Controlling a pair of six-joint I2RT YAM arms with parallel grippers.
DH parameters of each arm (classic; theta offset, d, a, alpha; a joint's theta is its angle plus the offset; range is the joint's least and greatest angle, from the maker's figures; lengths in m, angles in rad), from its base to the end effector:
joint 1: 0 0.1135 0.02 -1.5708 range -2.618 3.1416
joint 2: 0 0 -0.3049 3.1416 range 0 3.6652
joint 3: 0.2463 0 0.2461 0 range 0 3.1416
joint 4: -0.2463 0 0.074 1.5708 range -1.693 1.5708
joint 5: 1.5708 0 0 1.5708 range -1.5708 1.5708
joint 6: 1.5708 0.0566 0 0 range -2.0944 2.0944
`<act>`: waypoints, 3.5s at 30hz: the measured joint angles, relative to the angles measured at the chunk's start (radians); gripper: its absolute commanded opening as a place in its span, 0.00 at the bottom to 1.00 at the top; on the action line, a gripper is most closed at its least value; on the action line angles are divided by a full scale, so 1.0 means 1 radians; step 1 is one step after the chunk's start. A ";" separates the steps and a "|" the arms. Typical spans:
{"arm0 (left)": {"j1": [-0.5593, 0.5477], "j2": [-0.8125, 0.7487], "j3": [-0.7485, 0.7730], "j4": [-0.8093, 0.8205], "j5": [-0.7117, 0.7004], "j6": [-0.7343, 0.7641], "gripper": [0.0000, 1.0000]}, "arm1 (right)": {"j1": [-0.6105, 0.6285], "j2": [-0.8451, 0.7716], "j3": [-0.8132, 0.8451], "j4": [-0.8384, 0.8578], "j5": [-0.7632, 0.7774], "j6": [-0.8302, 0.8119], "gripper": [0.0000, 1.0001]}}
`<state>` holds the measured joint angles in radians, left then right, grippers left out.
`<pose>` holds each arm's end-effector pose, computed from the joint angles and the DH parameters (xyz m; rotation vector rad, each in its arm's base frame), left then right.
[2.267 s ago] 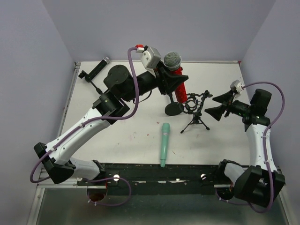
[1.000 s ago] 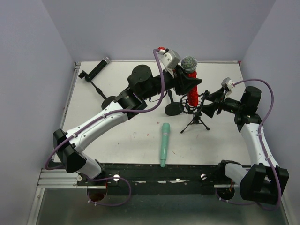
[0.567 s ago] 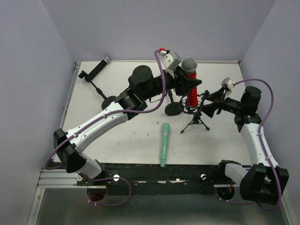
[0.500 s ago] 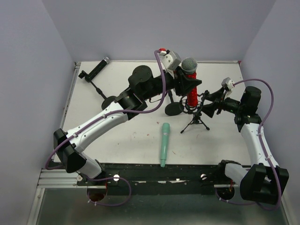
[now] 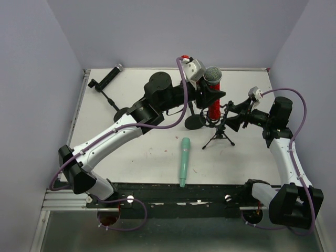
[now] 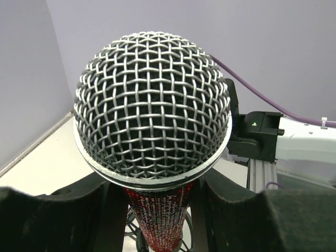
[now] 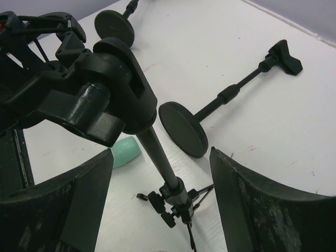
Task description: Attach the microphones to the stand
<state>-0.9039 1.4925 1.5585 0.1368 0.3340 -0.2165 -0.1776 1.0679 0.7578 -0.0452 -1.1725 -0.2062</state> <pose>0.2051 -0.2906 0.5188 0.7706 1.2637 -1.1517 0.2145 0.0145 0.3316 -0.7697 1.6054 0.8393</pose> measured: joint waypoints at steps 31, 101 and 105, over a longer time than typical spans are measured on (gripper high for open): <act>0.000 0.009 -0.086 0.151 0.062 0.011 0.00 | 0.008 0.006 -0.007 0.008 0.000 0.007 0.82; -0.026 0.049 -0.252 0.249 -0.004 0.040 0.00 | 0.013 0.006 -0.007 0.014 0.000 0.008 0.81; -0.026 0.049 -0.266 0.273 -0.005 0.036 0.00 | 0.013 0.006 -0.008 0.014 0.000 0.008 0.82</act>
<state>-0.9298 1.5417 1.2930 0.4099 0.3294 -0.1806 -0.1646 1.0737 0.7502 -0.0307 -1.1725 -0.1982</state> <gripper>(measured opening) 0.499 0.817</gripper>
